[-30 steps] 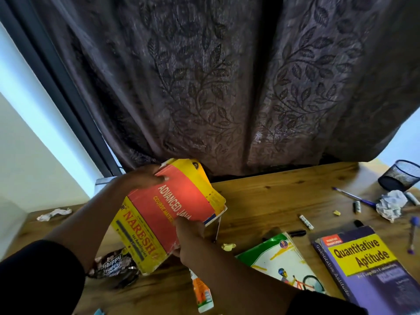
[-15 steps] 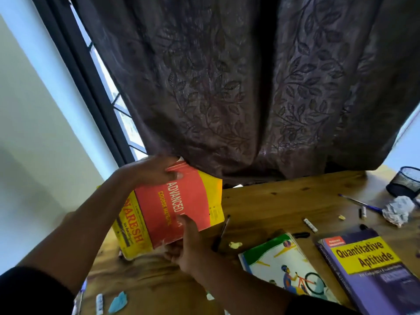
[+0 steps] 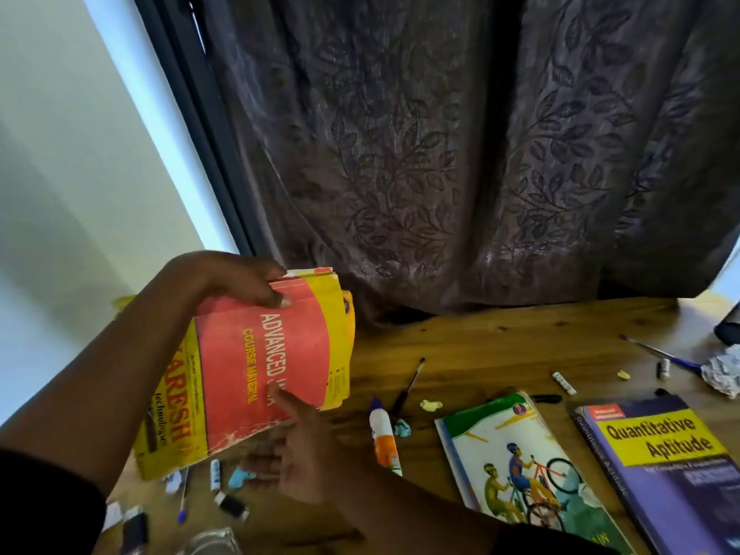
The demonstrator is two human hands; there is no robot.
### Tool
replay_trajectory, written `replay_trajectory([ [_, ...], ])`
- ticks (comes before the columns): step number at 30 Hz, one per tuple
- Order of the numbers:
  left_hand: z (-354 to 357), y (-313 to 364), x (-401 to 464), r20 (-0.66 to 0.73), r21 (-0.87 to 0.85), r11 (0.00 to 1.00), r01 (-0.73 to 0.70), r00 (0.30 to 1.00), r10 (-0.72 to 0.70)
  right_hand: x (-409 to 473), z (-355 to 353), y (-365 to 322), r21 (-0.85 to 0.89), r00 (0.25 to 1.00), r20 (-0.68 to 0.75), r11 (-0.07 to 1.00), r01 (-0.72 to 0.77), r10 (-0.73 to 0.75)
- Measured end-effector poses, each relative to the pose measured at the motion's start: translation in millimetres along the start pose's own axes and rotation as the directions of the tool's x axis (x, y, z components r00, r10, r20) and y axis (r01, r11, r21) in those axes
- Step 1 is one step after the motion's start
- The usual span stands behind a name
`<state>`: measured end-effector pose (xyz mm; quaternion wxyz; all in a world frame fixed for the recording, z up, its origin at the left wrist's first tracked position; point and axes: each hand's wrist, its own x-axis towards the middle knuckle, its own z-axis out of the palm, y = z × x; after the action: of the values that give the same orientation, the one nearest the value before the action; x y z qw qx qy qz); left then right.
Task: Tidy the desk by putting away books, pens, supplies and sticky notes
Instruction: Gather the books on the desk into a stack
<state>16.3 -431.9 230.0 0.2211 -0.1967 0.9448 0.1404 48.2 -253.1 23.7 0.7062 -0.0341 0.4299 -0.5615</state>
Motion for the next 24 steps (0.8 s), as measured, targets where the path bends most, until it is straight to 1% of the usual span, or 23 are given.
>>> replay_trajectory([
  [2, -4.8, -4.2, -17.9, 0.034, -0.085, 0.996, -0.017, 0.999, 0.019, -3.9, -0.7, 8.9, -0.049, 0.986, 0.153, 0.997, -0.063, 0.070],
  [4, -8.1, -9.7, -37.6, 0.026, -0.204, 0.978, -0.044, 0.998, 0.050, -7.9, 0.0, 15.5, -0.082, 0.956, 0.274, 0.993, -0.085, 0.105],
  [6, -8.6, -11.2, -54.6, -0.012, -0.346, 0.934, -0.089, 0.996, 0.090, -8.3, 1.2, 19.9, -0.095, 0.937, 0.338, 0.994, -0.057, 0.087],
  [8, -7.4, -10.3, -65.8, -0.057, -0.511, 0.847, -0.145, 0.989, 0.135, -7.0, -0.2, 19.9, -0.068, 0.930, 0.366, 0.998, -0.007, 0.031],
  [9, -5.7, -8.6, -69.6, -0.089, -0.569, 0.804, -0.172, 0.985, 0.147, -6.3, -3.1, 16.7, -0.030, 0.929, 0.369, 0.999, 0.035, -0.021],
  [11, 2.0, -7.6, -70.7, -0.157, -0.676, 0.705, -0.216, 0.976, 0.148, -7.6, -13.3, 5.3, 0.069, 0.925, 0.332, 0.982, 0.174, -0.187],
  [13, 13.2, -2.8, -64.8, -0.238, -0.766, 0.585, -0.266, 0.963, 0.127, -15.4, -28.6, -11.9, 0.133, 0.909, 0.236, 0.938, 0.321, -0.345],
  [15, 24.3, 3.6, -53.6, -0.329, -0.803, 0.496, -0.330, 0.940, 0.093, -26.0, -47.0, -29.6, 0.133, 0.894, 0.115, 0.899, 0.418, -0.433],
  [16, 29.4, 7.8, -46.2, -0.372, -0.804, 0.471, -0.362, 0.925, 0.076, -29.9, -58.1, -38.3, 0.111, 0.875, 0.062, 0.874, 0.472, -0.481],
  [18, 36.9, 19.9, -30.4, -0.445, -0.795, 0.439, -0.419, 0.894, 0.049, -42.5, -78.4, -56.4, 0.049, 0.813, -0.001, 0.812, 0.581, -0.582],
  [20, 44.1, 36.1, -15.3, -0.516, -0.761, 0.435, -0.481, 0.856, 0.042, -61.4, -96.5, -74.5, 0.006, 0.749, -0.058, 0.750, 0.662, -0.661],
  [22, 52.7, 58.6, -1.0, -0.579, -0.730, 0.426, -0.534, 0.815, 0.029, -86.7, -114.3, -91.1, -0.074, 0.686, -0.125, 0.697, 0.714, -0.716],
  [24, 59.5, 81.1, 10.8, -0.627, -0.714, 0.397, -0.576, 0.779, 0.002, -110.0, -131.8, -103.8, -0.185, 0.645, -0.150, 0.662, 0.727, -0.750],
])
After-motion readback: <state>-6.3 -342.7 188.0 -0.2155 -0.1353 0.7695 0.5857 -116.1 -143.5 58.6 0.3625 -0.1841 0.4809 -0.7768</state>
